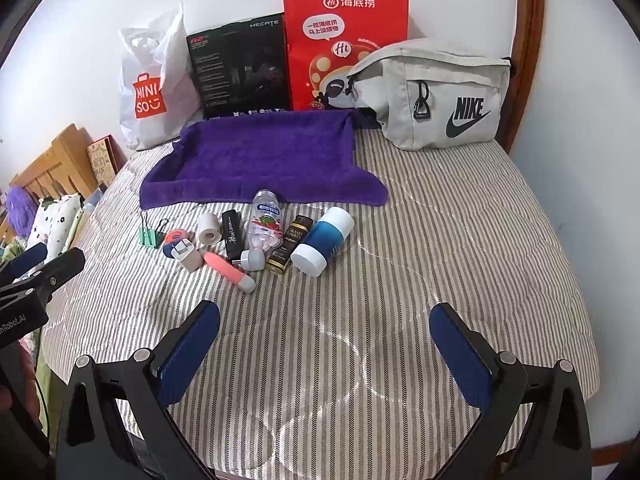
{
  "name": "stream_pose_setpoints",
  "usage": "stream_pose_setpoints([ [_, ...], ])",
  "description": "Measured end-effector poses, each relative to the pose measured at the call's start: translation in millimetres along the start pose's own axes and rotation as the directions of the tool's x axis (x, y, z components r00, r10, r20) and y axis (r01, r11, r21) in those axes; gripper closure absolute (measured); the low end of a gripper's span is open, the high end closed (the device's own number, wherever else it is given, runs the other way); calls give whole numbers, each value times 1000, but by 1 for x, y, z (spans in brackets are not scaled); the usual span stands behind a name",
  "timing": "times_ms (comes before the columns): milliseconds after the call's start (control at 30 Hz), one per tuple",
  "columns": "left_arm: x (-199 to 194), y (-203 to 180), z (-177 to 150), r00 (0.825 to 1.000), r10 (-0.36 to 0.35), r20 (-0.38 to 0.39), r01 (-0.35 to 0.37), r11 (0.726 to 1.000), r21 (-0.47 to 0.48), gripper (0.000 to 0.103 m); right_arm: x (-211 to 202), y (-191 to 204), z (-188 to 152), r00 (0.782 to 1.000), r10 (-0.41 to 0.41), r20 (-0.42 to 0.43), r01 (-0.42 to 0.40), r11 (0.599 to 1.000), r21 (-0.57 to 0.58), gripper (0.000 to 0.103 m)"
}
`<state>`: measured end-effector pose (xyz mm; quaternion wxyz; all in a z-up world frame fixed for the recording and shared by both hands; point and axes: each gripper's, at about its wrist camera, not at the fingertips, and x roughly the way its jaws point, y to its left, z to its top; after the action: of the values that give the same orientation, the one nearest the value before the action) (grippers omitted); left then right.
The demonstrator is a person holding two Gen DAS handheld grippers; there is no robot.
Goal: Organize rigid objects
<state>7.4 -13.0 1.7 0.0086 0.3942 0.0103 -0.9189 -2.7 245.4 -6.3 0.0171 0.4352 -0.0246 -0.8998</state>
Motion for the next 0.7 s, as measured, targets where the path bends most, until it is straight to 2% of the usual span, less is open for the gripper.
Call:
stream_pose_setpoints([
  [200, 14, 4, 2, 1000, -17, -15, 17, 1000, -4, 0, 4, -6, 0, 1000, -5, -7, 5, 1000, 8, 0],
  [400, 51, 20, 3, 998, -20, -66, 17, 999, -44, 0, 18, -17, 3, 1000, -1, -23, 2, 1000, 24, 0],
  [533, 84, 31, 5, 994, 11, -105, -16, 999, -50, 0, 30, -25, 3, 999, 12, -32, -11, 999, 41, 0],
  [700, 129, 40, 7, 987, 48, -153, -48, 999, 3, 2, 46, -34, 3, 998, 41, -41, -39, 998, 50, 0],
])
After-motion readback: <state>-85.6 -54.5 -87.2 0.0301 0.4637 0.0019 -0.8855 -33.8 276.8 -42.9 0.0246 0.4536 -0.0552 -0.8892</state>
